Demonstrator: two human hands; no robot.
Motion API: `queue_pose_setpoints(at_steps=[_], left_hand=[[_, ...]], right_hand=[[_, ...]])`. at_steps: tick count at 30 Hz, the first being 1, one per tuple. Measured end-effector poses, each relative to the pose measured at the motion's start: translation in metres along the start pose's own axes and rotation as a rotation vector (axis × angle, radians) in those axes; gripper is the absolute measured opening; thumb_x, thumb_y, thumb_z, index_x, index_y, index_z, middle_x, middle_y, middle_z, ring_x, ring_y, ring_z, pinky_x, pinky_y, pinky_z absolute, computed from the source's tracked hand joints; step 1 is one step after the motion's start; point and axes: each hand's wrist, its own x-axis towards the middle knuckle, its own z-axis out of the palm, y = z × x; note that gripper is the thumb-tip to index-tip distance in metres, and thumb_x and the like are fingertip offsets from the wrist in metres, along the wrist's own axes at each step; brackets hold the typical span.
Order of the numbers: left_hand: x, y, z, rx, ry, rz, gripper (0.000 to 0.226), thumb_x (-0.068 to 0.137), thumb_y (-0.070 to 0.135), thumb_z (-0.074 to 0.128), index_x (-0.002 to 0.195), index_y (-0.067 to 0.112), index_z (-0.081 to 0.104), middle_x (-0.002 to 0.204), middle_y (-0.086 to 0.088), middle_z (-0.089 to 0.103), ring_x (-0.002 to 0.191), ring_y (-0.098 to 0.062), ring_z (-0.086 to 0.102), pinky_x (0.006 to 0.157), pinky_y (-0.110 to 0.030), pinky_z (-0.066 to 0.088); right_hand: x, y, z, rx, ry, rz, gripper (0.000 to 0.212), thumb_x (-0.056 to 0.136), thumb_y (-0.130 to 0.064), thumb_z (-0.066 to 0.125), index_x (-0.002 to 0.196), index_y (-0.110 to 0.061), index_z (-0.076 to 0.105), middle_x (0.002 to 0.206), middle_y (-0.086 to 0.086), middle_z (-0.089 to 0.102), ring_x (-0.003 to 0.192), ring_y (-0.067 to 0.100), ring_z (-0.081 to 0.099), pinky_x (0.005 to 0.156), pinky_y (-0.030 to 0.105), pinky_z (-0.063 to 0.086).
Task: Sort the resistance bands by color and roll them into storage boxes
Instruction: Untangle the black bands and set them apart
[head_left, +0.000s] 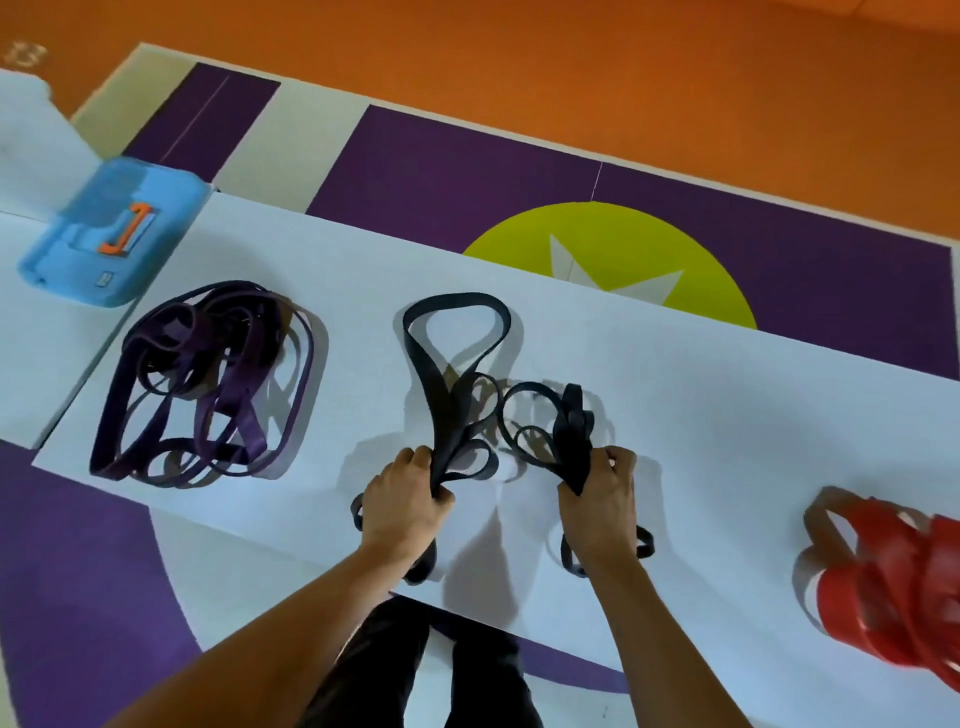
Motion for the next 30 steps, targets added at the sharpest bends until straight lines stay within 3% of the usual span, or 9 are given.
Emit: queue_pose_setpoints(at_steps=[2,5,9,12,14,16,21,24,30], left_hand=[[-0.007,-0.008,-0.016,-0.057,0.066,-0.001,0.017,0.079,0.021,0.065,0.089,0.015,0.052,0.080,-0.001,0.054,0.067,-0.027,0.054,0.059,-0.033,0.047],[-0.018,-0.020,-0.046,-0.076,0.127,-0.010,0.019,0.078,0.023,0.069,0.088,0.014,0.055,0.078,-0.002,0.054,0.067,-0.029,0.056,0.060,-0.037,0.052],[-0.039,-0.034,-0.089,-0.058,0.260,0.029,0.024,0.068,0.014,0.076,0.083,0.009,0.057,0.072,-0.005,0.058,0.064,-0.035,0.057,0.056,-0.035,0.044],[-0.055,-0.044,-0.122,-0.044,0.383,0.055,0.042,0.069,0.011,0.076,0.110,0.010,0.064,0.079,-0.006,0.067,0.070,-0.034,0.062,0.066,-0.039,0.050],[-0.064,-0.047,-0.144,-0.059,0.414,0.026,0.064,0.076,0.012,0.076,0.136,0.015,0.055,0.091,-0.004,0.071,0.083,-0.029,0.063,0.078,-0.041,0.052],[-0.078,-0.053,-0.167,-0.109,0.469,0.004,0.073,0.078,0.013,0.076,0.145,0.020,0.046,0.097,-0.005,0.071,0.088,-0.027,0.063,0.080,-0.038,0.051],[-0.124,-0.095,-0.220,-0.177,0.623,0.035,0.075,0.076,0.018,0.080,0.142,0.027,0.044,0.101,0.000,0.070,0.080,-0.013,0.051,0.071,-0.027,0.043],[-0.155,-0.126,-0.251,-0.288,0.711,-0.003,0.072,0.076,0.021,0.078,0.138,0.035,0.045,0.102,0.007,0.069,0.081,-0.015,0.054,0.065,-0.027,0.043],[-0.204,-0.233,-0.293,-0.362,0.788,-0.029,0.068,0.076,0.021,0.073,0.129,0.047,0.038,0.082,0.022,0.057,0.062,-0.009,0.051,0.052,-0.020,0.034]], right_hand=[[-0.004,0.000,-0.011,0.017,0.019,-0.076,0.031,0.084,-0.001,0.069,0.113,-0.001,0.060,0.118,0.010,0.051,0.101,0.036,0.059,0.083,0.044,0.055],[0.002,-0.018,-0.028,-0.017,0.025,-0.159,0.021,0.084,-0.004,0.066,0.103,-0.005,0.057,0.089,0.001,0.052,0.086,0.031,0.056,0.071,0.035,0.043],[0.012,-0.060,-0.044,0.008,0.006,-0.232,0.018,0.085,-0.007,0.064,0.099,-0.009,0.054,0.087,0.002,0.055,0.084,0.029,0.055,0.067,0.034,0.041],[0.013,-0.099,-0.047,-0.001,-0.074,-0.333,0.016,0.085,-0.007,0.062,0.095,-0.012,0.050,0.086,0.003,0.057,0.084,0.031,0.057,0.066,0.035,0.043],[0.010,-0.123,-0.046,-0.023,-0.109,-0.380,0.018,0.086,-0.009,0.062,0.093,-0.015,0.047,0.087,0.001,0.057,0.087,0.032,0.058,0.069,0.037,0.046],[0.001,-0.149,-0.045,-0.036,-0.116,-0.424,0.016,0.086,-0.010,0.062,0.096,-0.014,0.050,0.090,0.003,0.060,0.091,0.033,0.059,0.072,0.038,0.049],[-0.039,-0.217,-0.038,-0.022,-0.125,-0.511,0.015,0.084,-0.009,0.062,0.096,-0.013,0.053,0.089,0.007,0.064,0.086,0.033,0.059,0.067,0.037,0.047],[-0.070,-0.261,-0.029,-0.010,-0.111,-0.572,0.015,0.083,-0.008,0.062,0.093,-0.015,0.052,0.084,0.003,0.061,0.081,0.029,0.057,0.063,0.034,0.041],[-0.156,-0.349,0.025,-0.021,-0.152,-0.665,0.017,0.083,-0.004,0.058,0.092,-0.016,0.051,0.079,0.001,0.060,0.071,0.024,0.055,0.055,0.031,0.041]])
